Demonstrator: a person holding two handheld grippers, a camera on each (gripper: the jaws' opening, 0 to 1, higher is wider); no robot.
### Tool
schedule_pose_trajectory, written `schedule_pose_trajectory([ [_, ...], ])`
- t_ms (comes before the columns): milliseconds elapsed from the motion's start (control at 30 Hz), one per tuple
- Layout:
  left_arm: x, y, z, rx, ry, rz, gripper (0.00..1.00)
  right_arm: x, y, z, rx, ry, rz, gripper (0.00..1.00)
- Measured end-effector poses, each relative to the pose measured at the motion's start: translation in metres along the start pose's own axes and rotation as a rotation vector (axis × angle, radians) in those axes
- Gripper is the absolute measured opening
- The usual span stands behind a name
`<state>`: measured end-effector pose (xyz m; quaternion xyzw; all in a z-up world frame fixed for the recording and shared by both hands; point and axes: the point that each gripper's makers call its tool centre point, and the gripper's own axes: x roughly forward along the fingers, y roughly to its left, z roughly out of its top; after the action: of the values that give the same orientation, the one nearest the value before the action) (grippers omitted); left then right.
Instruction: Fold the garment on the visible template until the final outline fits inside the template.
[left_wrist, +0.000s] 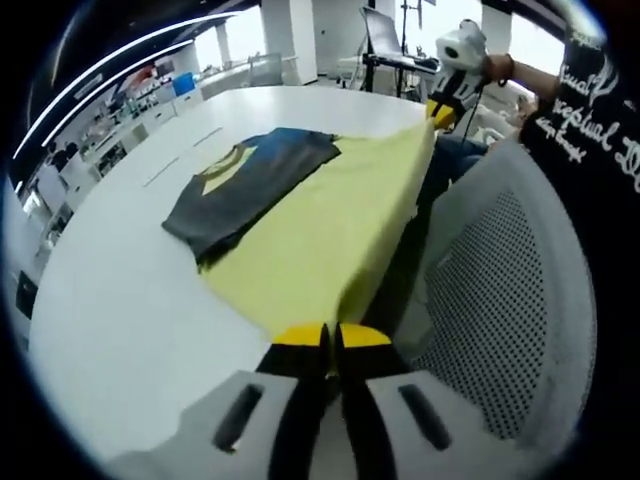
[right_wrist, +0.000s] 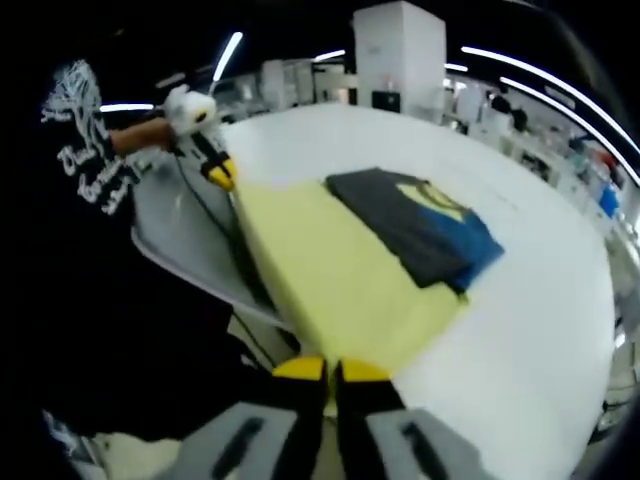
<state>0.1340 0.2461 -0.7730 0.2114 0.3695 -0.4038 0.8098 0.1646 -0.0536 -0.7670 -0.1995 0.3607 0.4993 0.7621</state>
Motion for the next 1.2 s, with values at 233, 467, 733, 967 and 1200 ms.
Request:
schedule_pose_trajectory([
  [233, -0.009, 0.013, 0.018, 0.003, -0.027, 0.044, 0.00, -0.009, -0.016, 0.018, -0.041, -0.032, -0.052, 0.00],
  [467, -0.014, 0.033, 0.038, 0.011, -0.053, 0.098, 0.00, -0.015, -0.040, 0.043, -0.084, -0.089, -0.110, 0.00],
  [733, -0.016, 0.063, 0.062, 0.015, -0.095, 0.158, 0.00, -0.020, -0.068, 0.072, -0.129, -0.130, -0.168, 0.00],
  [967, -0.018, 0.096, 0.088, 0.004, -0.152, 0.228, 0.00, -0.025, -0.095, 0.096, -0.156, -0.162, -0.233, 0.00],
  [1200, -0.019, 0.132, 0.115, -0.013, -0.212, 0.318, 0.00, -0.026, -0.125, 0.120, -0.164, -0.201, -0.319, 0.00],
])
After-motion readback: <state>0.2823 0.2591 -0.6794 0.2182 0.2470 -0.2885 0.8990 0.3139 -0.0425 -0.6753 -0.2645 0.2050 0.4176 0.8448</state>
